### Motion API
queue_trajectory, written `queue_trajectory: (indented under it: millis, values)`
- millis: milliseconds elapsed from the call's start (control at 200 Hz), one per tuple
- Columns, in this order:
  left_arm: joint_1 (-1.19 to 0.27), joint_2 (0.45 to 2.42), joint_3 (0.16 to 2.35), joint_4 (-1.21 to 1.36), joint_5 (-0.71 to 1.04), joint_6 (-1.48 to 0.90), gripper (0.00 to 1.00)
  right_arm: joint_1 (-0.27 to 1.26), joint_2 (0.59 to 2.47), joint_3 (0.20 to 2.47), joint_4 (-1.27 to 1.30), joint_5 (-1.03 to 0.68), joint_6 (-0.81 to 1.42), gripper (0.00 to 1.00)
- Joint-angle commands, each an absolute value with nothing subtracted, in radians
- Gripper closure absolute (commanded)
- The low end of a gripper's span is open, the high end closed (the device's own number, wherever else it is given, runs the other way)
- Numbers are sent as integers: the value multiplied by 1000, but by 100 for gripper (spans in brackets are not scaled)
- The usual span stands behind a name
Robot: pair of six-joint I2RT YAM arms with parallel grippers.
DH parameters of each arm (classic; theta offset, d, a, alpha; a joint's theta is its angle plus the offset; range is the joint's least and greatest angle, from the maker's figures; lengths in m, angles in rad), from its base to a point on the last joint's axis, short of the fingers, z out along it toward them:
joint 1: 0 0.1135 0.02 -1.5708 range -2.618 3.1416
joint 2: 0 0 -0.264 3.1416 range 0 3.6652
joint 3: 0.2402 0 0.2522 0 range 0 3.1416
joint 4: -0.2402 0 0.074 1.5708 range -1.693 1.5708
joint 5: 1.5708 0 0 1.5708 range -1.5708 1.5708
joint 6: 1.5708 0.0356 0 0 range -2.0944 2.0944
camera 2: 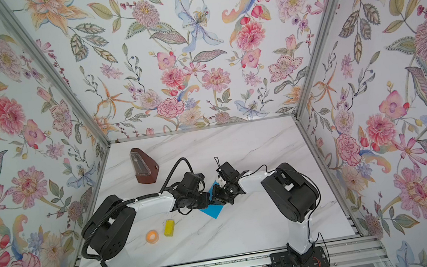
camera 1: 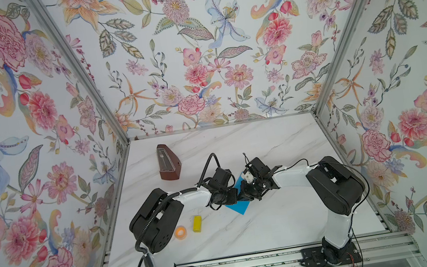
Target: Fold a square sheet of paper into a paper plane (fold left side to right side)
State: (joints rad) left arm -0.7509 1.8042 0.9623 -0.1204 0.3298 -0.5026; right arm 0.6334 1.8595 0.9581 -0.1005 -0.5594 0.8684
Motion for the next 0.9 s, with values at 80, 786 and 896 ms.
queue_trajectory:
  millis: [80, 786, 896]
  values:
    - [-747, 1778, 959, -151, 355, -498, 97, 632, 1919, 914, -135, -498, 853, 97]
    - [-705, 1743, 857, -205, 315, -495, 100, 611, 1920, 890, -134, -495, 849, 98]
    - [-688, 1722, 821, -211, 312, -490, 100, 609, 1919, 890, -133, -495, 847, 99]
